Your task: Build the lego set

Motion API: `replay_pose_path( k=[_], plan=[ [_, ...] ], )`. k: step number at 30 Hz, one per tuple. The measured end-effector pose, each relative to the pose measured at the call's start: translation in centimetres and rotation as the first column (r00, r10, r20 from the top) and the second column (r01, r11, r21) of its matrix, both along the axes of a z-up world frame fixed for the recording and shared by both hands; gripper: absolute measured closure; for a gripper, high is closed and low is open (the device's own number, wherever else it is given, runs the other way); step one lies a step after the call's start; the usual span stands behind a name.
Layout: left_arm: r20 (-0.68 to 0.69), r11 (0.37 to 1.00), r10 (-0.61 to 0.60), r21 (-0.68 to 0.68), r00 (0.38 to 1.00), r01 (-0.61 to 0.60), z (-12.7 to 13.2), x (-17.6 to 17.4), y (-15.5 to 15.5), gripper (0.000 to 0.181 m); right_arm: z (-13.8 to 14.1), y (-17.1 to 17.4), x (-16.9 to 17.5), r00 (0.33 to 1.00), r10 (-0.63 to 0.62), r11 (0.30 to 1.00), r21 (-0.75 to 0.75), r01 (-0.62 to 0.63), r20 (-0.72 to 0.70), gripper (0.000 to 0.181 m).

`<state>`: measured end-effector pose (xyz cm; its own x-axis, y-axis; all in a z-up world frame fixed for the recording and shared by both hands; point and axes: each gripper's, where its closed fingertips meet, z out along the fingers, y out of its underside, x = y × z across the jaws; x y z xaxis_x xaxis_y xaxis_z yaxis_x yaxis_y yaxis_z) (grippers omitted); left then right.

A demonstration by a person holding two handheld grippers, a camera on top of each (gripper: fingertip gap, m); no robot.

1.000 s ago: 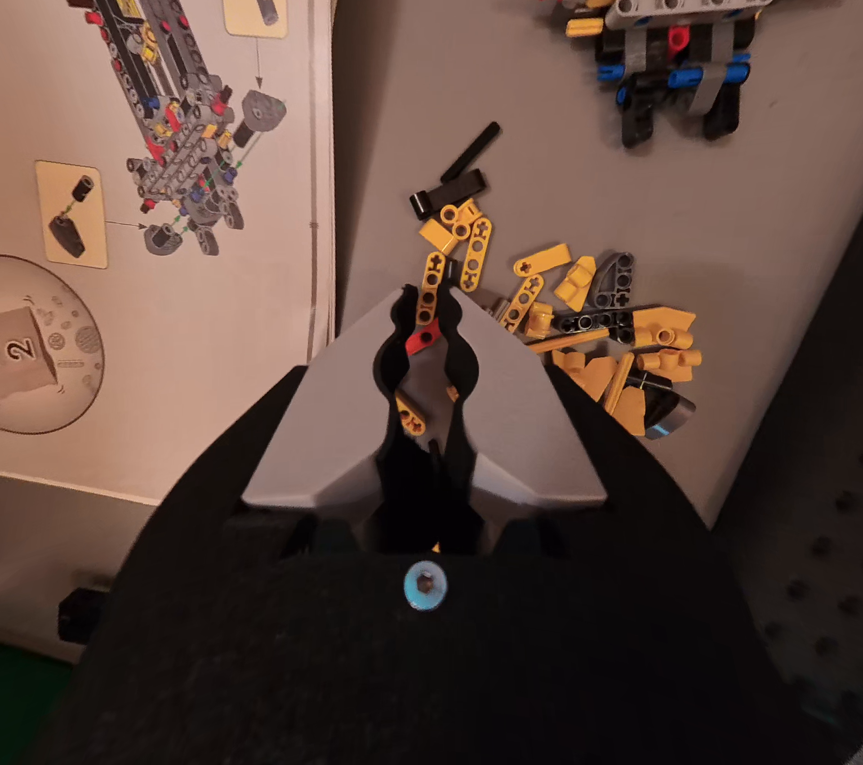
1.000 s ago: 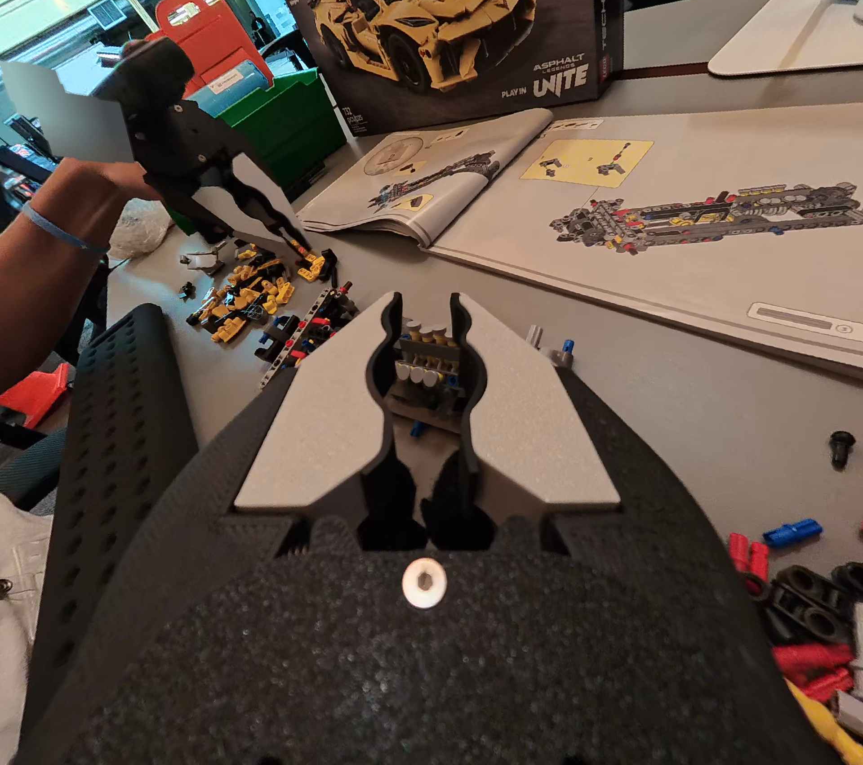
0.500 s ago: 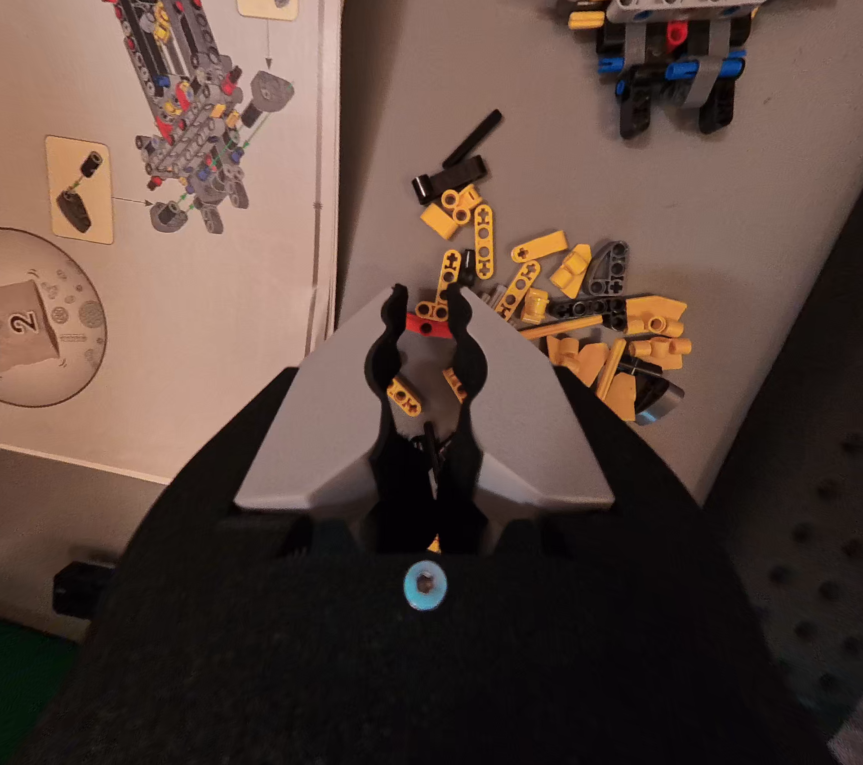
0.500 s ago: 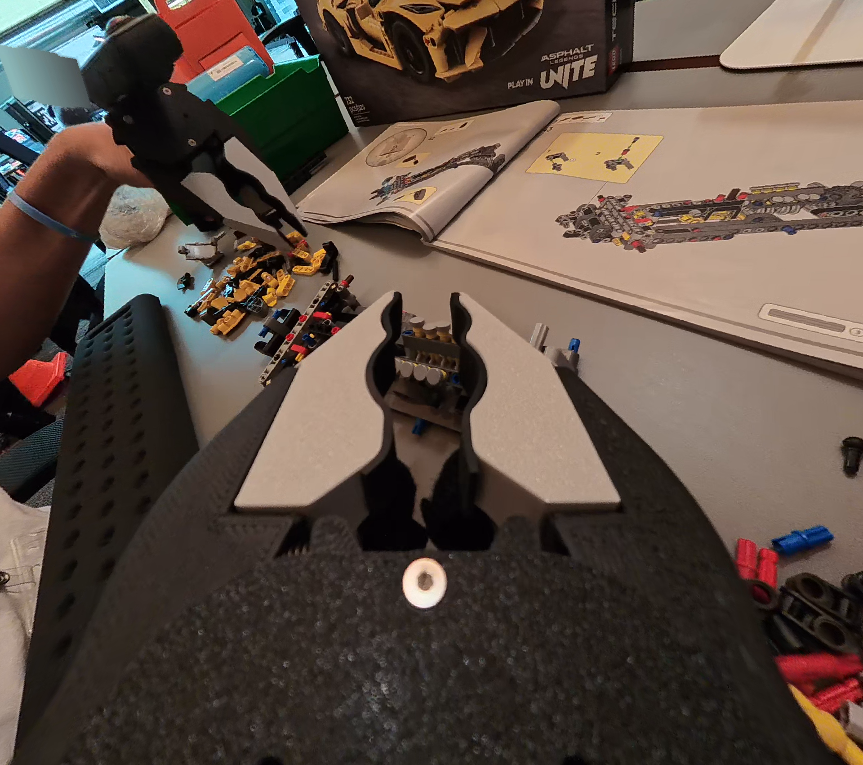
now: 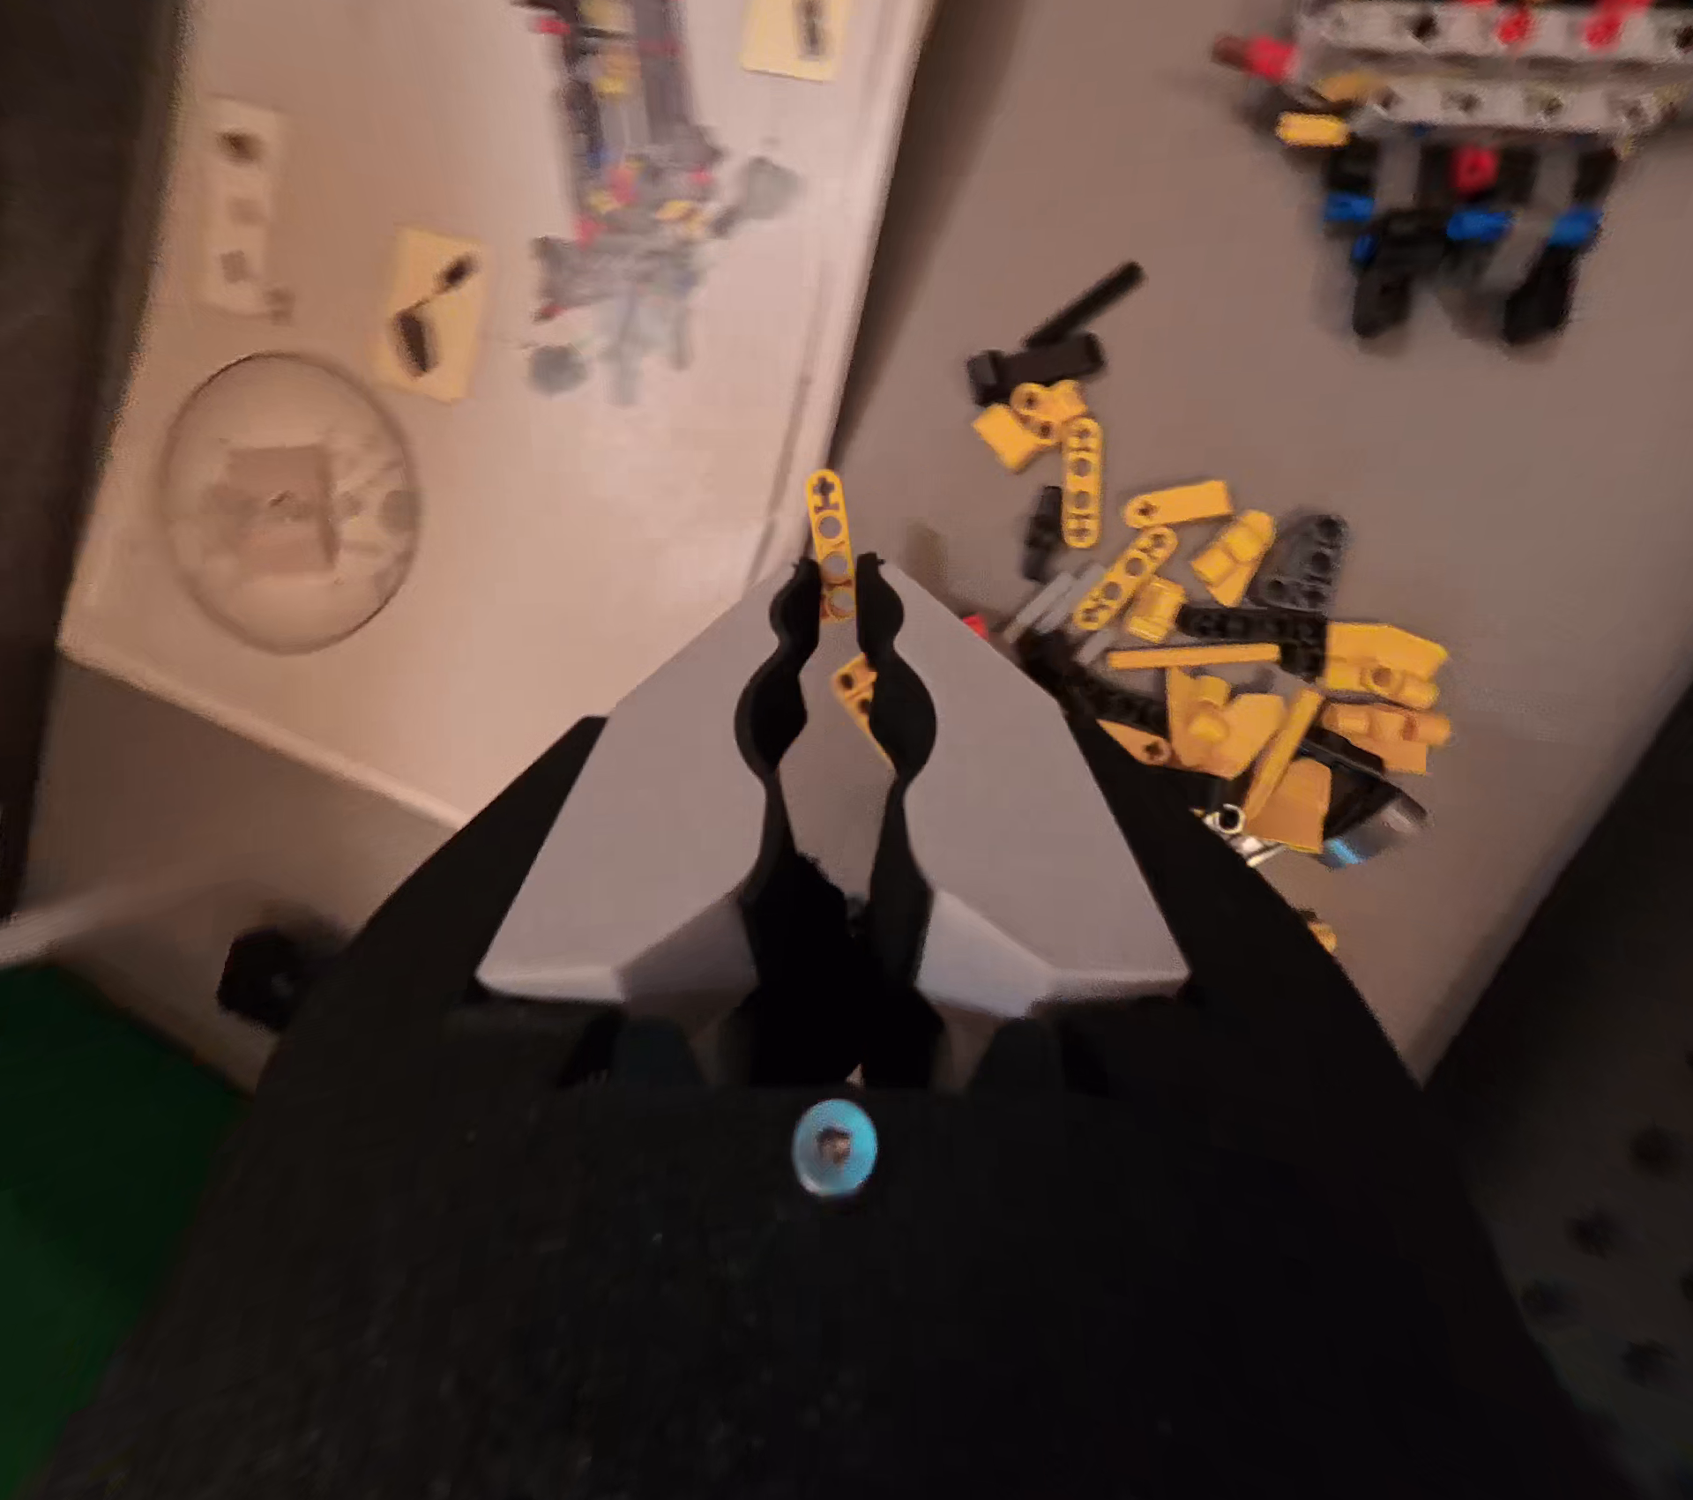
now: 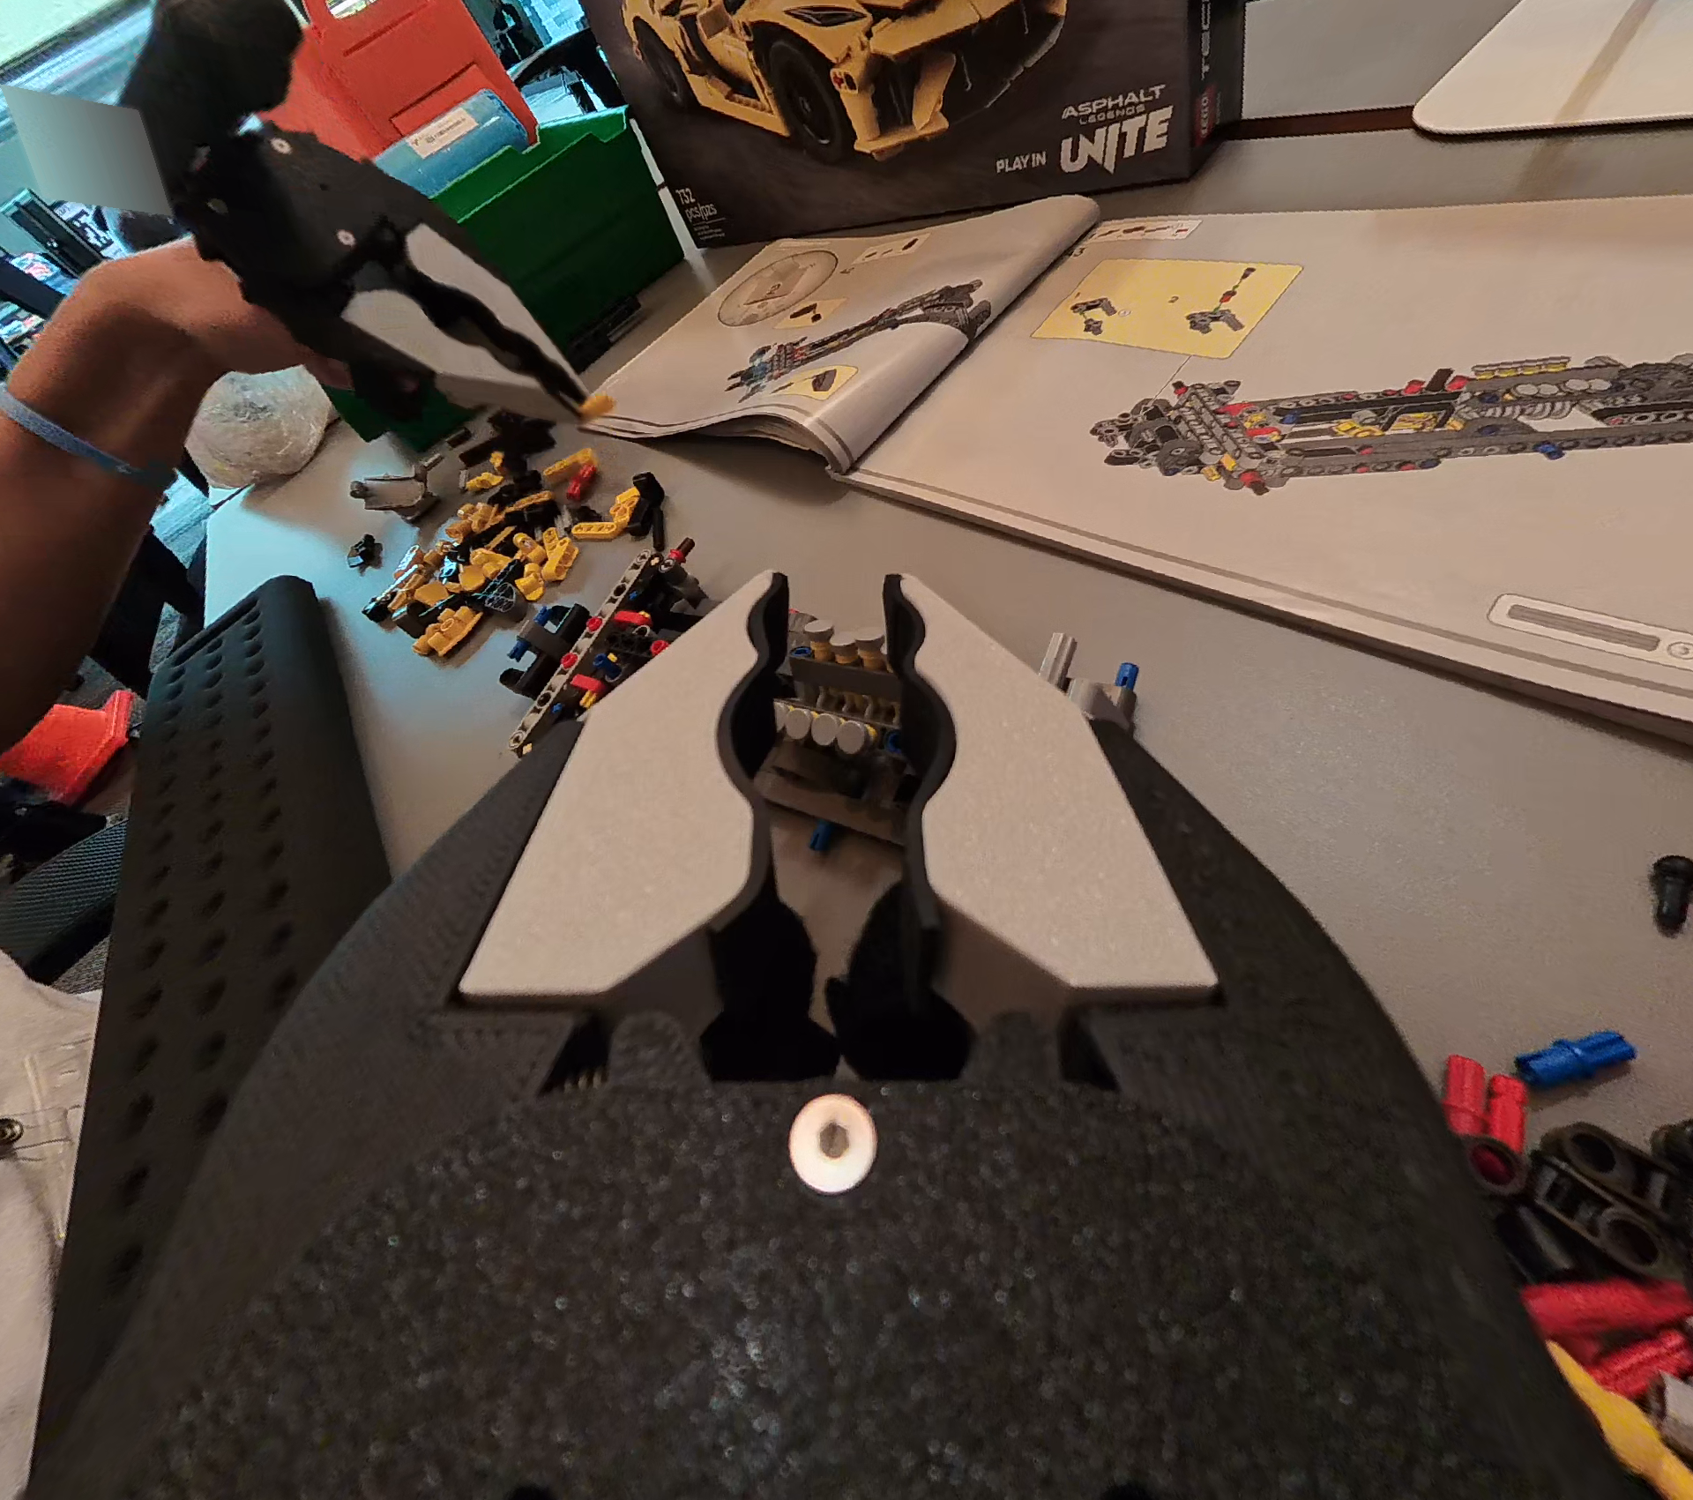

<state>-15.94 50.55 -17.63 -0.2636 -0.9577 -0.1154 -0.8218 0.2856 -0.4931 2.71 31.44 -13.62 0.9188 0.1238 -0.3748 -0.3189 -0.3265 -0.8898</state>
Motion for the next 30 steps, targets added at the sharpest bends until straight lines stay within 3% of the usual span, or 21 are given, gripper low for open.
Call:
replay_pose_path(
  k=[3, 6, 17, 21, 24, 28, 30],
  plan=[
    [0.005, 0.983, 0.163, -0.09, 0.987, -0.162, 0.4, -1.7, 1.5, 0.175, 0.0, 0.0, 0.0, 1.0, -0.002, 1.0, 0.0, 0.002, 0.002, 0.162],
    [-0.086, 0.972, 0.222, -0.062, 0.971, -0.227, -1.4, -3.9, 1.7, 0.175, 0.0, 0.0, 0.0, 1.0, -0.001, 1.0, -0.001, 0.001, 0.004, 0.162],
    [-0.095, 0.976, 0.202, -0.064, 0.975, -0.209, -2.2, -4.0, 0.2, 0.175, -0.2, 0.1, -0.3, 1.0, 0.011, 1.0, -0.011, -0.011, 0.009, 0.162],
    [-0.118, 0.975, 0.22, -0.003, 0.968, -0.222, -2.4, -4.3, 0.8, 0.155, -0.1, 0.0, -0.2, 1.0, 0.006, 1.0, -0.008, -0.006, 0.006, 0.162],
    [-0.073, 0.97, 0.241, 0.036, 0.968, -0.239, -1.2, -3.9, 1.1, 0.153, -0.2, 0.0, -0.2, 1.0, 0.006, 1.0, -0.009, -0.006, 0.005, 0.162],
    [0.058, 0.982, 0.187, 0.0, 0.981, -0.187, 0.5, -1.4, -1.3, 0.154, -0.2, 0.1, -0.2, 1.0, 0.01, 1.0, -0.012, -0.01, 0.006, 0.162],
    [0.059, 0.993, 0.12, -0.019, 0.991, -0.119, 0.2, -0.6, -3.3, 0.155, -0.3, 0.1, -0.3, 1.0, 0.012, 1.0, -0.013, -0.012, 0.005, 0.162]
  ],
)
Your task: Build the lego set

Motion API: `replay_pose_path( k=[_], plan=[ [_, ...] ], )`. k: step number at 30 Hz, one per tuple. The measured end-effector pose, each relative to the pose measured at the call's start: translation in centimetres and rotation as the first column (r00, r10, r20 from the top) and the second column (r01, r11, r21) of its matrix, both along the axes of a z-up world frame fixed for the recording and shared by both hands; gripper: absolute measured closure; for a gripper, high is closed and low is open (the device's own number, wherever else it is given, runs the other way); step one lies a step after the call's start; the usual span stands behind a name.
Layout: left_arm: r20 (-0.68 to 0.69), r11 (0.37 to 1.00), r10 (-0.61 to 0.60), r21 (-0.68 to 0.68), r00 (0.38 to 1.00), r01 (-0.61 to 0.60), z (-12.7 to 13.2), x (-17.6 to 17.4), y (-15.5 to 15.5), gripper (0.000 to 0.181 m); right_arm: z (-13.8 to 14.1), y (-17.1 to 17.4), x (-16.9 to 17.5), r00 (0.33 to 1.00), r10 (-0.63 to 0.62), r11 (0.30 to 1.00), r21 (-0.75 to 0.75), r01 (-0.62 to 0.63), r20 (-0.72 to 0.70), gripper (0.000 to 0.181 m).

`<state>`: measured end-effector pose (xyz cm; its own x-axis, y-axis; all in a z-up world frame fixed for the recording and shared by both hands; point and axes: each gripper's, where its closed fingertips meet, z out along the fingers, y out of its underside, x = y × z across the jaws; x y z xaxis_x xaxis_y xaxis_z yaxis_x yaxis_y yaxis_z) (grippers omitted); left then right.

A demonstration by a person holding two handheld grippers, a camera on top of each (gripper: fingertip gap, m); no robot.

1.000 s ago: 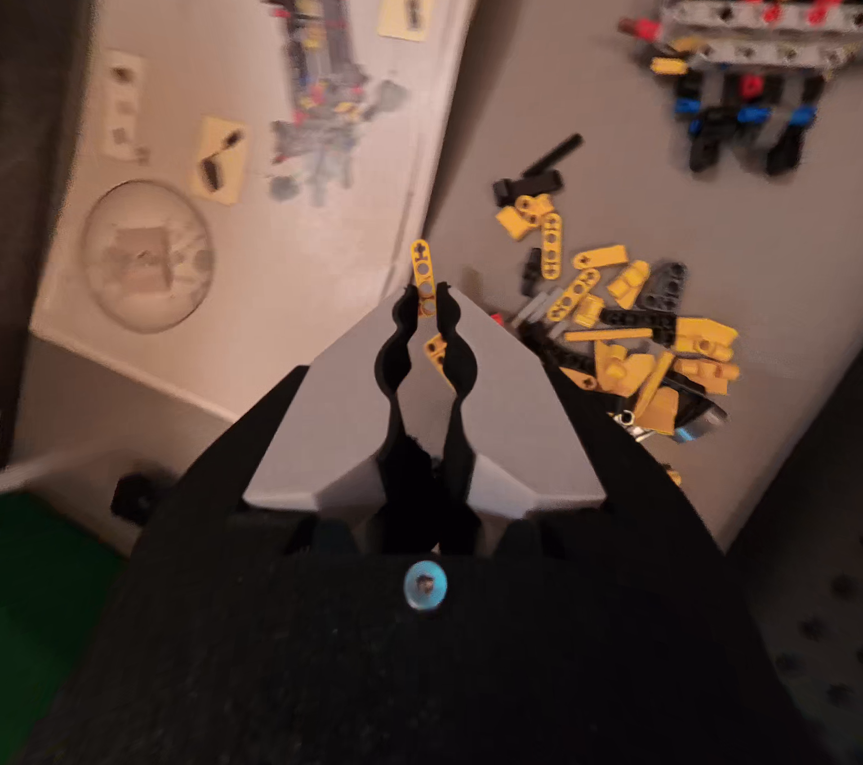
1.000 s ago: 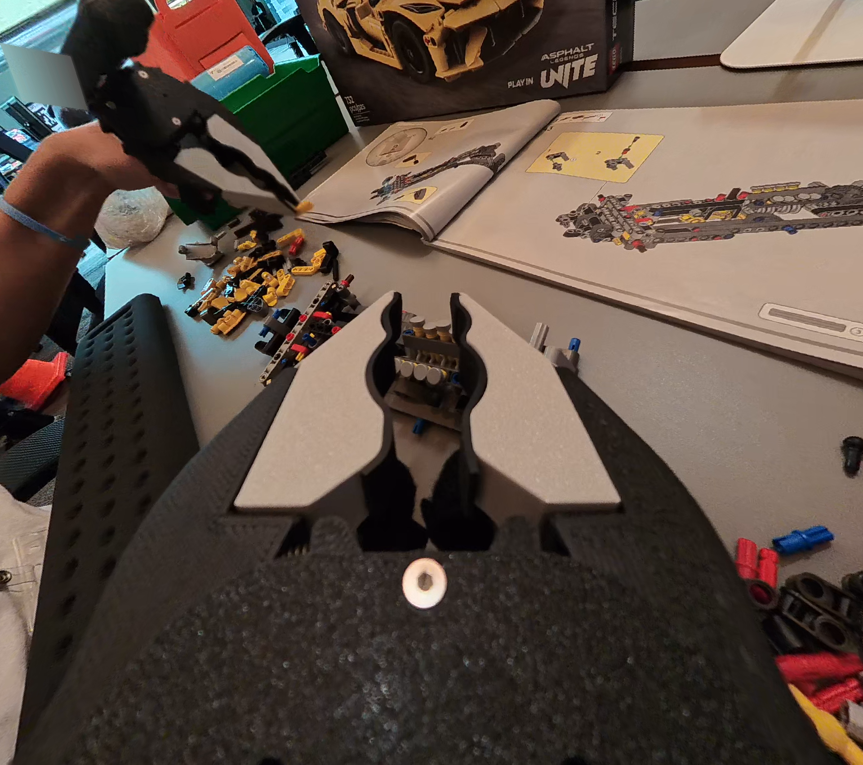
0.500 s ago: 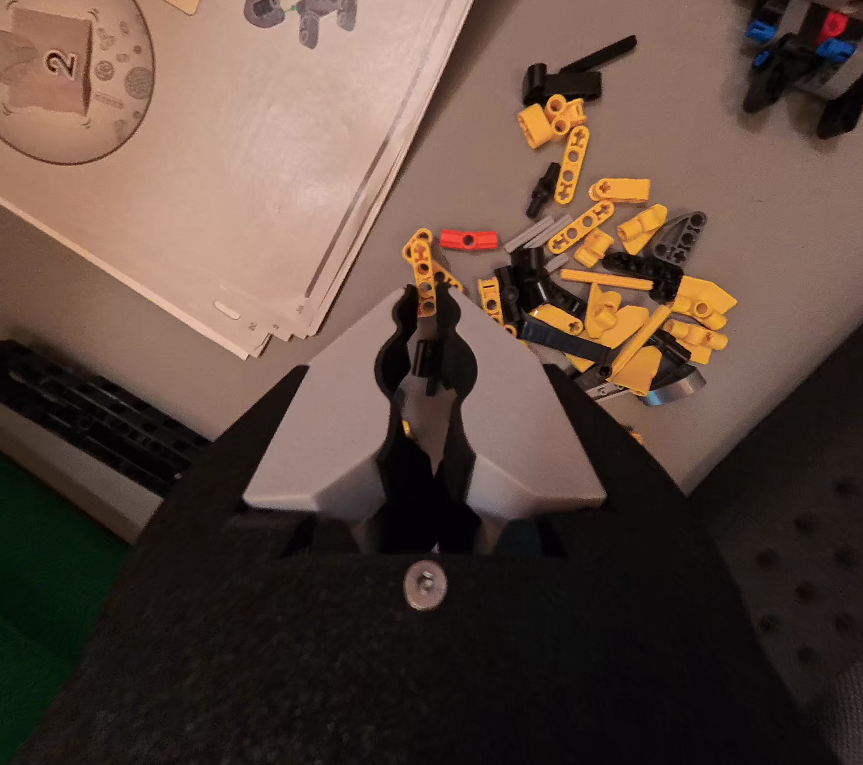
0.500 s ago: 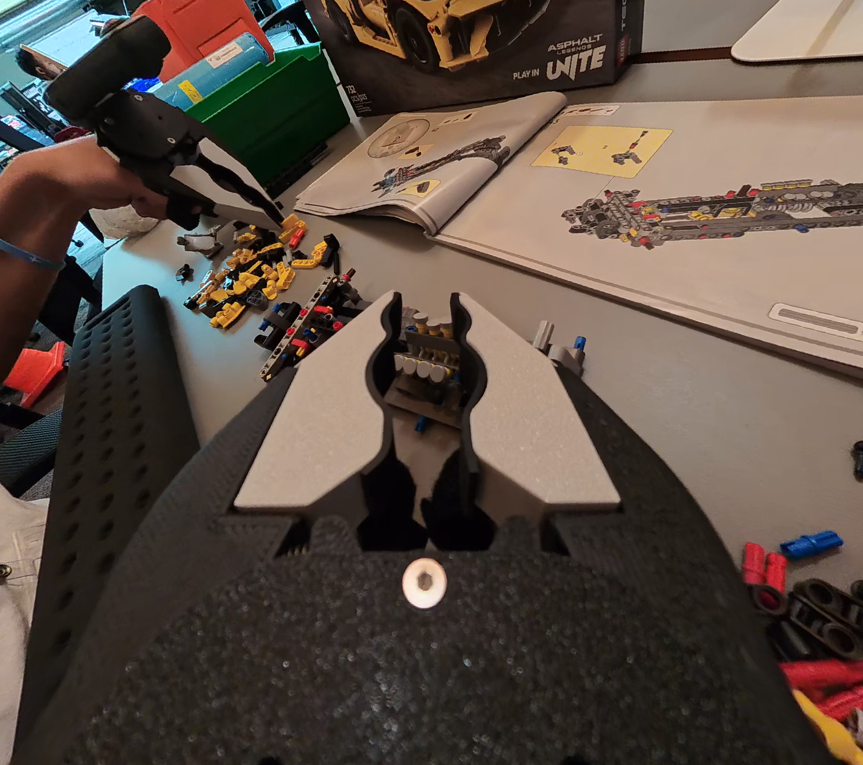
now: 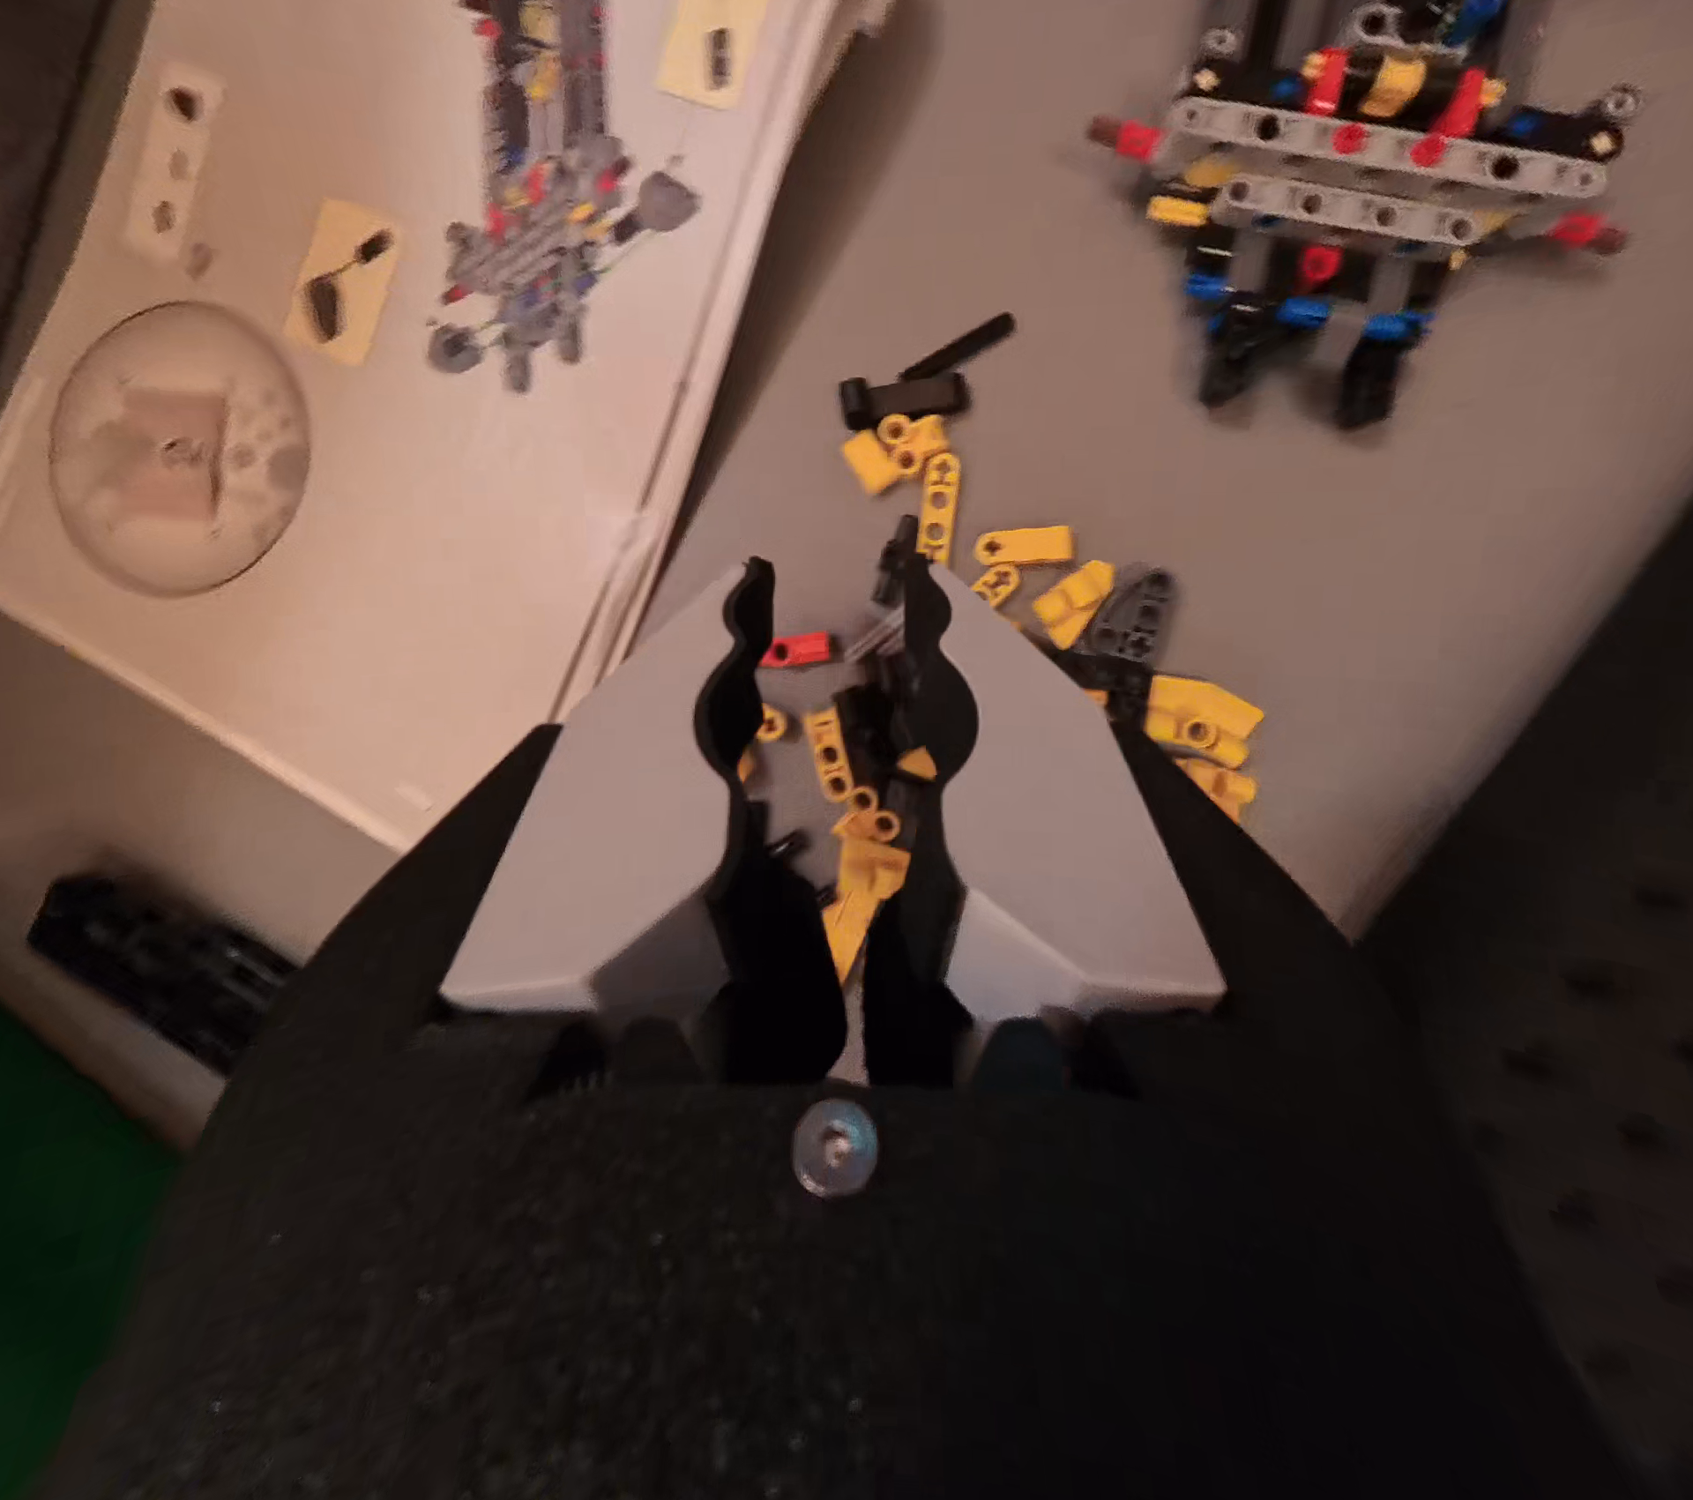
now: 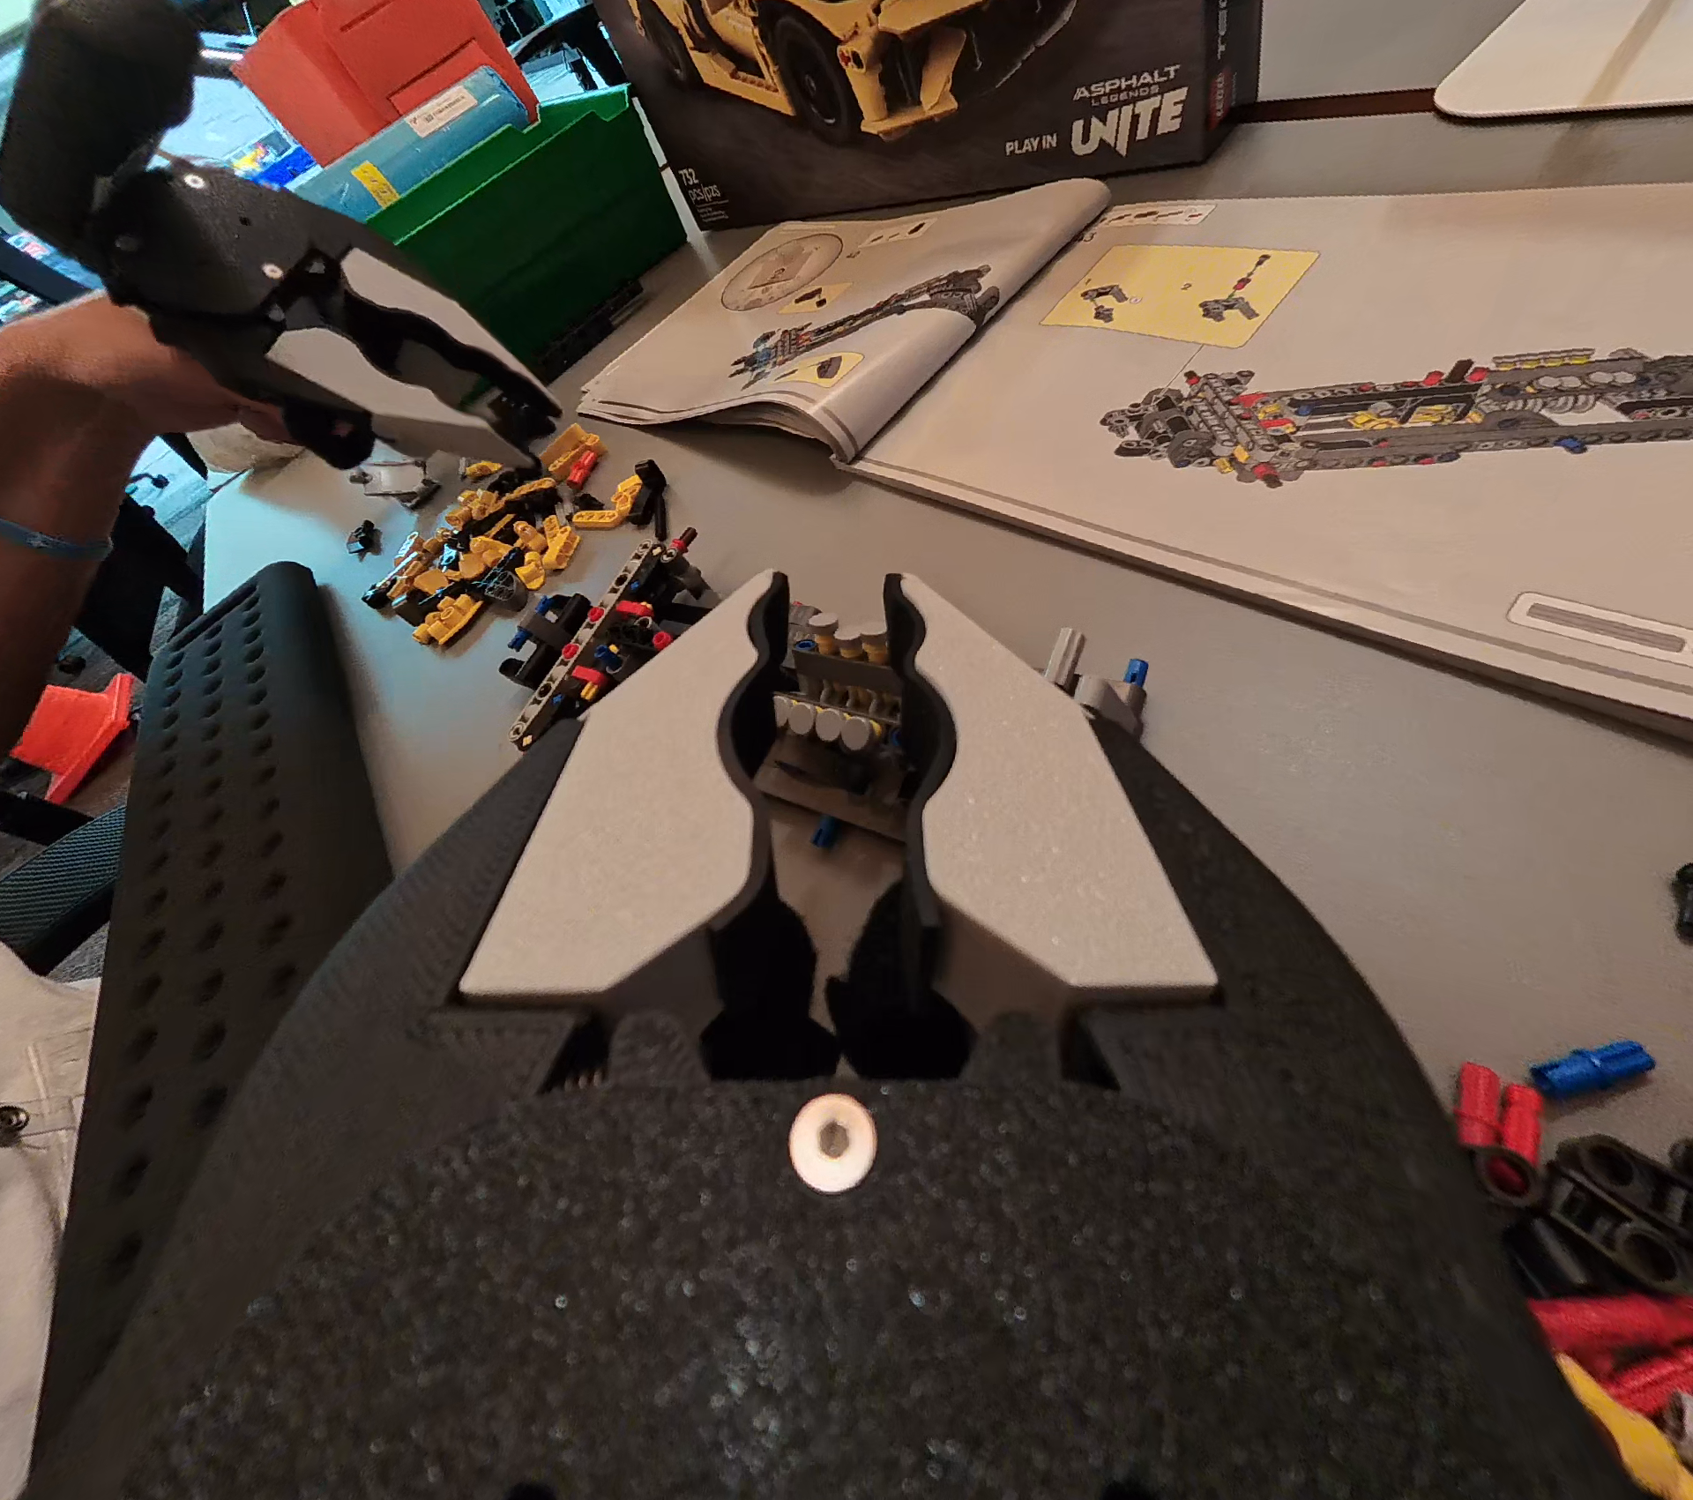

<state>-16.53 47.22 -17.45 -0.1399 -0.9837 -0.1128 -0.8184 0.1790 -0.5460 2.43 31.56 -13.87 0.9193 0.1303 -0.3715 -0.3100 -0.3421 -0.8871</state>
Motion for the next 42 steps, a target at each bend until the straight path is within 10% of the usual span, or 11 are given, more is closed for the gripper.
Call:
replay_pose_path(
  k=[14, 28, 42],
  plan=[
    [-0.15, 0.994, -0.11, 0.0, 0.982, 0.112, -2.9, 0.4, -0.7, 0.176, 0.3, -0.2, 0.2, 1.0, -0.009, 1.0, 0.015, 0.009, -0.004, 0.162],
    [-0.08, 0.905, 0.413, 0.145, 0.907, -0.399, 0.7, -8.9, 9.6, 0.176, 0.1, -0.1, -0.2, 1.0, 0.004, 1.0, 0.002, -0.004, 0.012, 0.162],
    [-0.166, 0.947, 0.319, 0.019, 0.933, -0.321, -1.6, -10.5, 5.2, 0.176, -0.4, 0.1, -0.6, 1.0, 0.022, 1.0, -0.022, -0.021, 0.021, 0.162]
  ],
)
